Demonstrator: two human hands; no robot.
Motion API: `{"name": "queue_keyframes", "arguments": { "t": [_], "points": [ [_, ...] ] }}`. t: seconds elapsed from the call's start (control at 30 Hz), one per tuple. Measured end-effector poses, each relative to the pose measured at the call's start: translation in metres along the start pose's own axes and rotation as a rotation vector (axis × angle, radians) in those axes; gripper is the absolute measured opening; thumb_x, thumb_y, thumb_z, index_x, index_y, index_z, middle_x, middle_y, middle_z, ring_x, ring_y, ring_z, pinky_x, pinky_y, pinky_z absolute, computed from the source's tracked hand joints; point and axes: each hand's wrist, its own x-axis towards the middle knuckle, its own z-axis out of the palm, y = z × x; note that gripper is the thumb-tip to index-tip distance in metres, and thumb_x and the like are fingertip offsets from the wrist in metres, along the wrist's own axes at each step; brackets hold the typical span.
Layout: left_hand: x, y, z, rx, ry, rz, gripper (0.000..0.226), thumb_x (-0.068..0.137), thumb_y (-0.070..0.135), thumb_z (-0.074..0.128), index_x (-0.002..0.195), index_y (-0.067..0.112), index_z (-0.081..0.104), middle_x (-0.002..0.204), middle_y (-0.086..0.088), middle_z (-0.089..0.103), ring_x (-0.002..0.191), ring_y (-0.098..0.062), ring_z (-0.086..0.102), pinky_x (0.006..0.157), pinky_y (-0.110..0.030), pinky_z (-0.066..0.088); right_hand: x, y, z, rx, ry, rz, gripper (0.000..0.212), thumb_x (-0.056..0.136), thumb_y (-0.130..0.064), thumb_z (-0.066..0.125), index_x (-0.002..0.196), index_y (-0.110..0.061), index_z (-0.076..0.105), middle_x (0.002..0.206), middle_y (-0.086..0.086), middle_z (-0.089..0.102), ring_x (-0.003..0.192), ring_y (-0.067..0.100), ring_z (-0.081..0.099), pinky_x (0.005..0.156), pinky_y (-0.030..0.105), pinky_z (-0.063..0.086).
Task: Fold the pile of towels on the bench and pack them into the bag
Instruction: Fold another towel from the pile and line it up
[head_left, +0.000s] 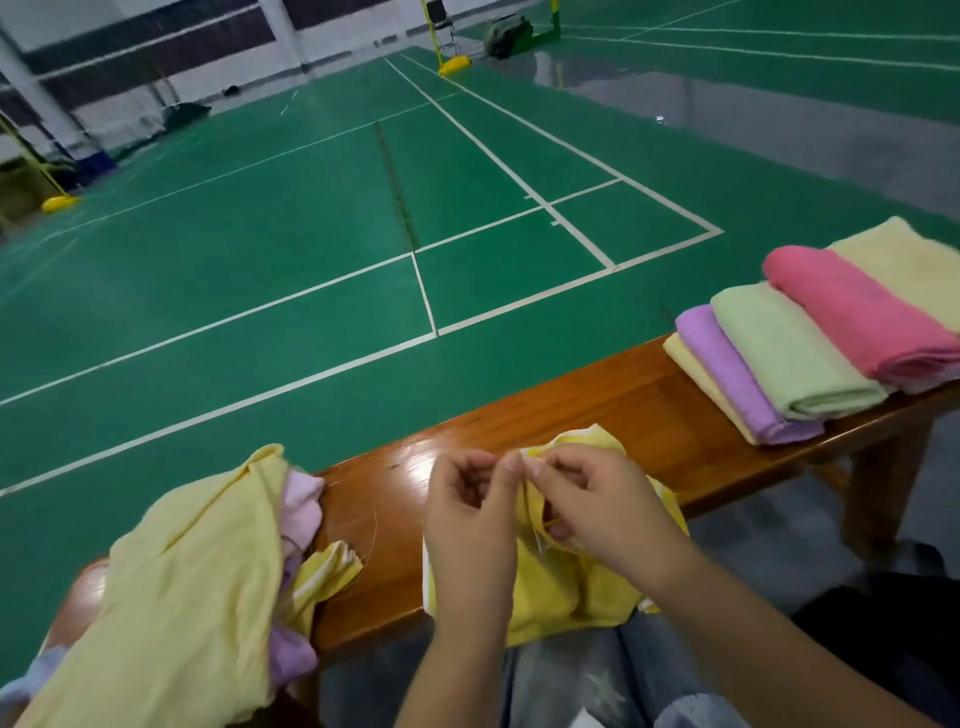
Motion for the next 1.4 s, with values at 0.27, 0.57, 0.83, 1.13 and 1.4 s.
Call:
{"name": "queue_keyframes", "arguments": {
  "t": [0.27,0.57,0.83,1.13,1.4],
  "points": [
    [-0.01,0.002,-0.01,0.135,-0.067,0.063,0.016,0.084,0.01,0.071,0.079,0.024,0.063,0.074,0.007,0.066,0.07,-0.01,0.062,0.061,-0.022,0.05,-0.003,0.008,-0.002,-0.092,0.034,-0.099,0.024,0.096,-0.03,0.052,0.09,-0.016,0.07,0.077,0.002,0.069,0.078,0.02,0.065,0.072,0.047,0.056],
    [-0.021,0.009,-0.008,0.268,-0.204,0.183,0.029,0.086,-0.001,0.066,0.083,0.028,0.067,0.081,0.015,0.07,0.08,-0.003,0.066,0.066,-0.011,0.048,-0.002,0.011,-0.008,-0.034,-0.021,-0.112,0.021,0.093,-0.033,0.055,0.09,-0.019,0.07,0.082,0.003,0.069,0.081,0.02,0.065,0.076,0.048,0.055],
    [-0.013,0.002,-0.01,0.116,-0.374,-0.121,0.017,0.094,-0.001,0.053,0.101,0.009,0.065,0.085,-0.006,0.075,0.084,-0.017,0.071,0.072,-0.025,0.057,-0.006,0.042,-0.044,0.121,-0.171,0.049,0.004,0.089,-0.013,0.063,0.089,-0.015,0.066,0.076,0.009,0.059,0.071,0.007,0.058,0.062,0.026,0.055],
    [0.074,-0.07,0.031,0.674,-0.358,-0.215,0.006,0.093,0.023,0.06,0.094,0.017,0.062,0.095,0.0,0.064,0.085,-0.017,0.058,0.075,-0.034,0.049,-0.017,0.075,-0.11,0.324,-0.098,0.203,0.036,0.071,-0.042,0.072,0.086,-0.009,0.067,0.079,0.018,0.053,0.072,0.027,0.053,0.061,0.035,0.052],
    [0.105,-0.118,0.083,1.039,-0.451,-0.121,0.033,0.09,0.026,0.064,0.117,0.009,0.055,0.105,-0.006,0.059,0.097,-0.029,0.059,0.075,-0.031,0.045,-0.03,0.083,-0.135,0.273,-0.119,0.27,0.013,0.091,-0.019,0.063,0.081,-0.011,0.063,0.068,0.007,0.052,0.055,0.01,0.051,0.049,0.022,0.047]
  ]
}}
